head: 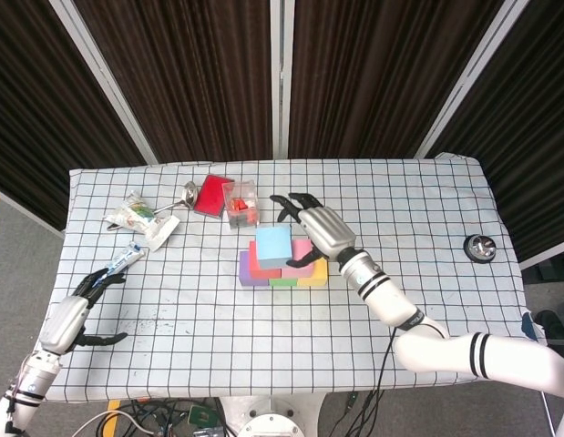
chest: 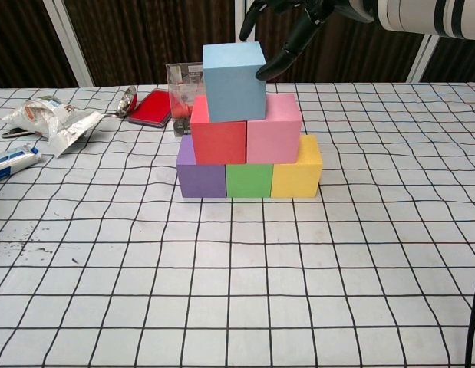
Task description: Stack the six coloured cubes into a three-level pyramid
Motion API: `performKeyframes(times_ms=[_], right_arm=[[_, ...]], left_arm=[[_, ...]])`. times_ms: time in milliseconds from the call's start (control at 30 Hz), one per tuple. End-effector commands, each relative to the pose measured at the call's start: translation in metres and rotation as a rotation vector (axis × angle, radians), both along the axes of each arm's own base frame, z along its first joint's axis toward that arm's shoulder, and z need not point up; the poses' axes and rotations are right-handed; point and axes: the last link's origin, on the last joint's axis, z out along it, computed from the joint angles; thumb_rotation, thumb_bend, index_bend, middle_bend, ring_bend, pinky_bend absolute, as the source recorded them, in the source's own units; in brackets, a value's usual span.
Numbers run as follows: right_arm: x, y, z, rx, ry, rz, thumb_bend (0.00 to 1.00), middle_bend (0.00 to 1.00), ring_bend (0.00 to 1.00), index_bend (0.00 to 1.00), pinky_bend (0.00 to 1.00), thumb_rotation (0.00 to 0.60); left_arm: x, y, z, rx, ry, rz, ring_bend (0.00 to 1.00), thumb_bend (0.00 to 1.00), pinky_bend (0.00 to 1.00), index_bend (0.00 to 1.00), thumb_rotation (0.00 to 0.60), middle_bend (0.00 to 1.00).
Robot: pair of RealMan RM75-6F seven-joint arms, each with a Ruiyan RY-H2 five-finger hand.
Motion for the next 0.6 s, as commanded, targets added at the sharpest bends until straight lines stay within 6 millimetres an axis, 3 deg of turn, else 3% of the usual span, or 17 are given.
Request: performKeyframes(times_ms=[33, 600], right_arm=[[0.0004, 0.0003, -0.0012, -0.004, -0.001, -0.003, 0.01, 0.34, 0.00, 0.00, 0.00, 0.600], [0.0055, 0.0038, 0.0032, -0.038, -0.052, -0.021, 0.06, 0.46, 0.05, 0.00, 0.00, 0.600]], left_arm=[[0.0000, -0.0001, 0.0003, 0.001, 0.000, 0.000, 0.01, 0.00, 0.06, 0.12, 0.600, 0.18], [-0.0006, -0.0004, 0.0004, 0.002, -0.007, 0.000, 0.01, 0.00, 0.06, 0.12, 0.600, 0.18]])
